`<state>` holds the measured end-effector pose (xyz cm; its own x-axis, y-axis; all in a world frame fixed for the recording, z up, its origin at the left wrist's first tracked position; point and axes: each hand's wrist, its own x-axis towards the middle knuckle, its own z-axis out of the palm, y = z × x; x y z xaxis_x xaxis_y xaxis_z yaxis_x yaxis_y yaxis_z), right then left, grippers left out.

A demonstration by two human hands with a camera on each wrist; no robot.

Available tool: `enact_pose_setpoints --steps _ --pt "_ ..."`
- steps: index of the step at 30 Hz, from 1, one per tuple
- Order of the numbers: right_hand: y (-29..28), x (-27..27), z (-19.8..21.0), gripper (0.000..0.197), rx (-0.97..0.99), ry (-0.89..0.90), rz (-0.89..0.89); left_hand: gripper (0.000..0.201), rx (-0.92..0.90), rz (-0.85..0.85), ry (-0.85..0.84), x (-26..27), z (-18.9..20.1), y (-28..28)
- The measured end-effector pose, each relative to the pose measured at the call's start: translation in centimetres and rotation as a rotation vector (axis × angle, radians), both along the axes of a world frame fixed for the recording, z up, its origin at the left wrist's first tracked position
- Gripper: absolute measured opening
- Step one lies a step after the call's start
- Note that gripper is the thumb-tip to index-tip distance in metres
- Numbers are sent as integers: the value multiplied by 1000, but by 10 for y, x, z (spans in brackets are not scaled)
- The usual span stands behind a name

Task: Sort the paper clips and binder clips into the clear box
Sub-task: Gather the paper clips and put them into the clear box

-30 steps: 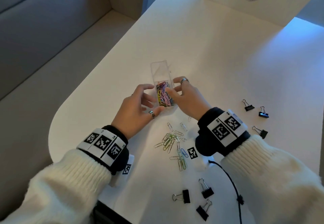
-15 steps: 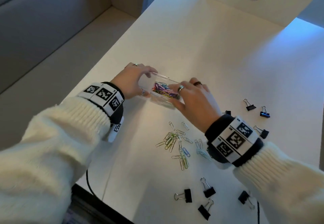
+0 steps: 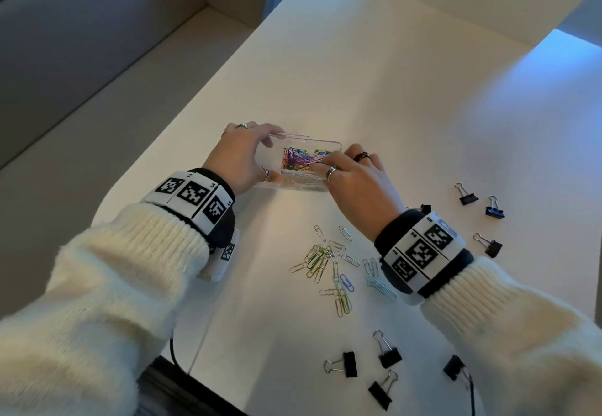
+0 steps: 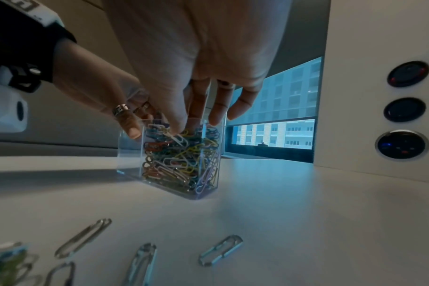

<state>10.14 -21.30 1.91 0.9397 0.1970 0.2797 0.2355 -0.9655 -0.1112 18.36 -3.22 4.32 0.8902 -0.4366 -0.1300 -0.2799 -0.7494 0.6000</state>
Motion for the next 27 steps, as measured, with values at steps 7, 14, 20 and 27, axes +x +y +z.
enact_pose_setpoints --steps 7,14,20,27 --pt "10 4 14 32 32 -14 59 69 1 16 -11 -1 -2 -1" --pt "0 20 -1 15 8 -52 109 70 4 17 -26 -1 -4 0" --pt "-13 16 17 32 210 65 125 67 -20 49 -12 -1 -4 -4" --pt "-43 -35 33 12 402 510 -37 64 -111 8 -358 -31 11 -2"
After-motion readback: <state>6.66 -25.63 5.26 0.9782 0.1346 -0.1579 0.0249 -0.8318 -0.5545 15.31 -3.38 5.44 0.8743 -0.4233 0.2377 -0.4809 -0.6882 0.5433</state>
